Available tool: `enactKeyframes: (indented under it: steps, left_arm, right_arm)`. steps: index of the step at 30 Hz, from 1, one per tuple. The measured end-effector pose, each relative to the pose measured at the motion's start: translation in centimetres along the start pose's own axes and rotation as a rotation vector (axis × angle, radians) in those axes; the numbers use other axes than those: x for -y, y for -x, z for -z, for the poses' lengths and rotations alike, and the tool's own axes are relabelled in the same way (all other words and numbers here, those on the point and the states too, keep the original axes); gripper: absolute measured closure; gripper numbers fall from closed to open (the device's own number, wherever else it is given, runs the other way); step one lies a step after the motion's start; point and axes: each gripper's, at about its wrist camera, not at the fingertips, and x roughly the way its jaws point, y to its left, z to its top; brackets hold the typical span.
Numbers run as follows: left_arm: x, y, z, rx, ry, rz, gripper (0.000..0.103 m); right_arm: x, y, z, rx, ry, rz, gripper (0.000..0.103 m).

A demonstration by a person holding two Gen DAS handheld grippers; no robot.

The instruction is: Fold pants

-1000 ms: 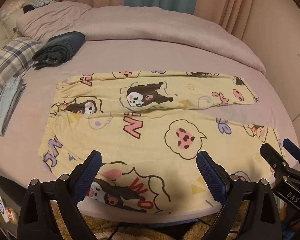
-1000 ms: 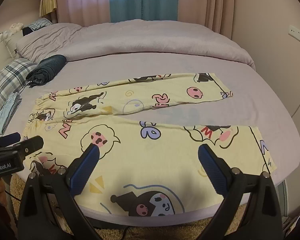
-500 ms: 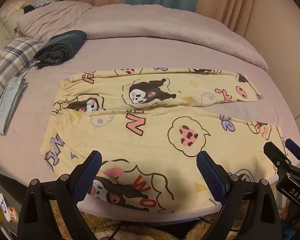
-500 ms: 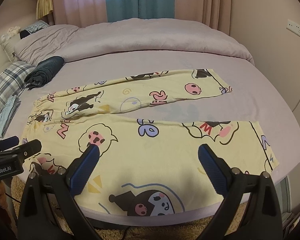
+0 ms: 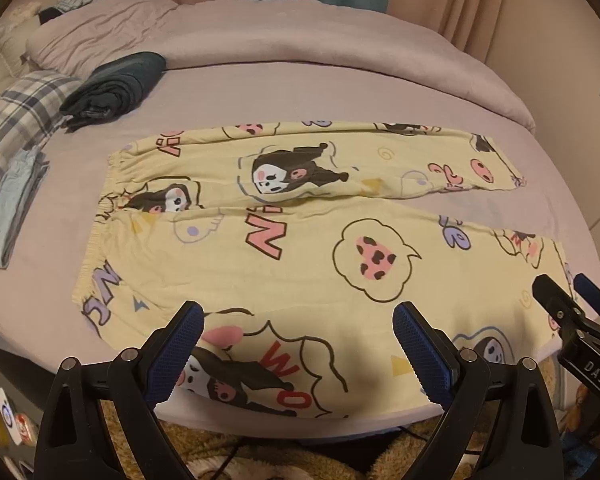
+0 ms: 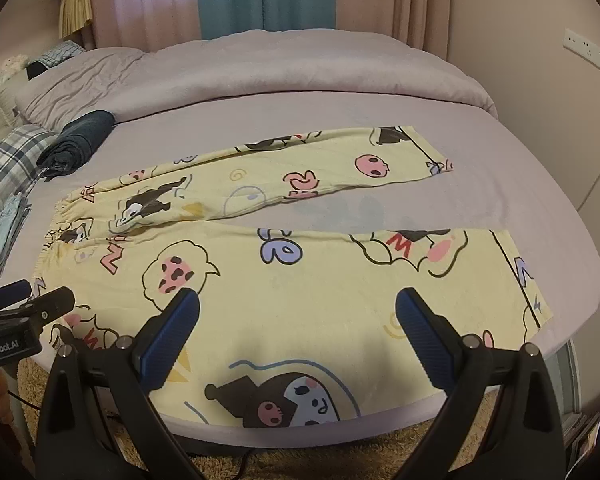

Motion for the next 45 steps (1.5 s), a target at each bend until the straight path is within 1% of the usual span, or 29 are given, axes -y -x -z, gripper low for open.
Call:
enactKeyframes:
  steps: [4,7,11,18,23,37,45]
  left_arm:
    - [0.0,-0.1,0.0,0.0,0.004,0.014,0.007]
    - [0.0,-0.6,0.0,-0.016,0.013,0.025,0.007]
    - [0.3,-1.2,0.2,-0.04,0.004,0.021,0.007]
    - [0.4,-1.0,0.2,-0.038,0.007,0.031,0.007]
    - [0.2,-1.1,0.2,-0.052,0.018,0.045,0.007]
    - [-0.7,-1.3,0.4,-0.066,0.051,0.047,0.007]
    - [-1.3,-1.4,0.4,-0.065,0.072,0.062,0.007]
  right_arm:
    - [0.3,-0.2,0.1,-0.009,-0.015,0.008,0.004]
    - [0.5,-0.4,0.3,-0.014,-0.022,0.012,0.004]
    - [0.9,-0.5,0.5,-0.023,-0.037,0.018,0.004]
    - [1.7,-0.8,0.7,-0.039,-0.066,0.028,0.004]
    - [2.0,-1.0,0.8,-0.045,-0.074,0.029,0.005]
    - [1.8,-1.4,1.0,-0.059,-0.073,0.023,0.005]
    - [2.1,-1.5,1.1,-0.066,-0.084,0.027,0.006]
